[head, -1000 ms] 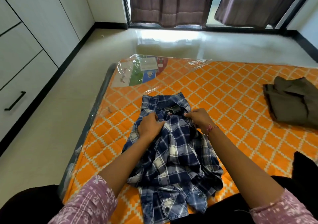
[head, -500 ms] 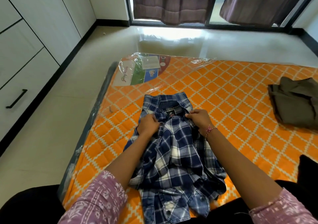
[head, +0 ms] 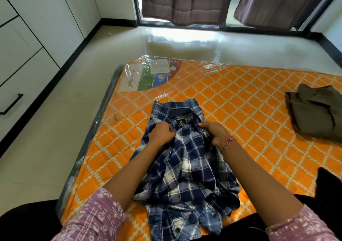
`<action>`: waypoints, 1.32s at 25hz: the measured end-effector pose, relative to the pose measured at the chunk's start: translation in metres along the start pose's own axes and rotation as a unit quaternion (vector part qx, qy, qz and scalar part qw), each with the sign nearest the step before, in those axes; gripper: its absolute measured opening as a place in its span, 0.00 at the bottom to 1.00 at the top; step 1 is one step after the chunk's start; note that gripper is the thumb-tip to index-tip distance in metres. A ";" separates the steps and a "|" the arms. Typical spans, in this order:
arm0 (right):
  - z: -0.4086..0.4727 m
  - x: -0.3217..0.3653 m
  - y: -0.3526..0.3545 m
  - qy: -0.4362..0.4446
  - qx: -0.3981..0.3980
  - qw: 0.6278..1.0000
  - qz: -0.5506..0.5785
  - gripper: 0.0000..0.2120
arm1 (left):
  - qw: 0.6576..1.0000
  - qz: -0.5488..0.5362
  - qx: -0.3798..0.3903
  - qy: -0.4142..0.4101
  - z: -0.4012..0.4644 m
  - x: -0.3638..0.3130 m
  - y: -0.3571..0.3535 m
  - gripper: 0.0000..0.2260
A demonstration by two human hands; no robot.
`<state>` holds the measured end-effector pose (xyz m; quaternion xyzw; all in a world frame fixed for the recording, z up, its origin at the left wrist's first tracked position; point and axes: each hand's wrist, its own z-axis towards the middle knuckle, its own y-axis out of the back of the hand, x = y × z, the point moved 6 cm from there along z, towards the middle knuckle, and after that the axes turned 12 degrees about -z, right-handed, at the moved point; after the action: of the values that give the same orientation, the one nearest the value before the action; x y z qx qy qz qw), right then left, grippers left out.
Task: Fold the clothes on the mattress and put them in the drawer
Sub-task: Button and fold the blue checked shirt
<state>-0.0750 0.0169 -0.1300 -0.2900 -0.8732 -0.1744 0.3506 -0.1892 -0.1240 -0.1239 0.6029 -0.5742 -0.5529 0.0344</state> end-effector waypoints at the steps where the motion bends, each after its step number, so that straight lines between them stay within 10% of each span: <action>1: -0.001 -0.001 0.000 -0.013 0.015 1.000 0.019 0.09 | 1.000 0.010 0.007 0.006 0.000 -0.001 -0.001 0.12; 12: -0.013 0.003 0.016 0.017 0.090 0.995 0.025 0.13 | 0.987 0.139 -0.069 0.047 -0.017 -0.011 0.001 0.17; 16: -0.024 0.004 0.021 0.049 0.059 0.971 -0.227 0.06 | 0.982 0.170 -0.081 -0.003 -0.022 -0.013 -0.006 0.16; 25: -0.030 0.020 0.019 0.153 -0.088 0.940 -0.293 0.15 | 0.982 -0.162 -0.033 0.089 -0.001 0.010 -0.007 0.06; 33: -0.041 0.023 0.004 0.020 -0.034 0.996 -0.081 0.07 | 0.941 -0.335 0.003 0.056 -0.010 -0.008 0.028 0.10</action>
<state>-0.0651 0.0078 -0.0848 -0.2268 -0.8803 -0.2370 0.3427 -0.1982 -0.1338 -0.0966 0.7903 -0.3381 -0.4961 -0.1224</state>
